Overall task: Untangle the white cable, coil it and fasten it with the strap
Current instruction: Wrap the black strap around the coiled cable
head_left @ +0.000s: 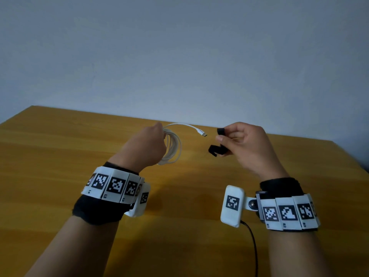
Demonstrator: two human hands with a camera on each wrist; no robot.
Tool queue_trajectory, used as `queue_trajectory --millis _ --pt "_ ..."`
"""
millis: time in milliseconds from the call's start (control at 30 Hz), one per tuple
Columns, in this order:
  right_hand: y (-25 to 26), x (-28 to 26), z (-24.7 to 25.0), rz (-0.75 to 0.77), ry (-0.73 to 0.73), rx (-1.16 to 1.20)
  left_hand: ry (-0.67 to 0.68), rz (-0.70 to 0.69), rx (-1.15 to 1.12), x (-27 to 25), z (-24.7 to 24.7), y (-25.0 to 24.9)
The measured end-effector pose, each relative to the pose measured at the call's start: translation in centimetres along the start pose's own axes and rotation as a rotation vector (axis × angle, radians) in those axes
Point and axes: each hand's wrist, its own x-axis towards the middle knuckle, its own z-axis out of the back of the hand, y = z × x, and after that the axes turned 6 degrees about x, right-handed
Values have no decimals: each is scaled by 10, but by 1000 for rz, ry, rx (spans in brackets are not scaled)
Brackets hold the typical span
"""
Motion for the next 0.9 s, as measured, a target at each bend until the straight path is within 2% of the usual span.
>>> queue_trajectory --millis 167,367,600,733,900 --pt "15 -3 2 53 -32 137 16 20 30 0 -1 -1" --pt "34 -12 -8 159 30 330 22 15 48 0 -5 -4" --pt "32 -11 -22 169 117 207 35 -41 42 -2 -7 -11" --pt "33 -12 -28 157 170 264 46 -86 32 -5 -6 -16" --pt "28 -9 -33 192 95 258 83 -94 23 -7 -7 -20"
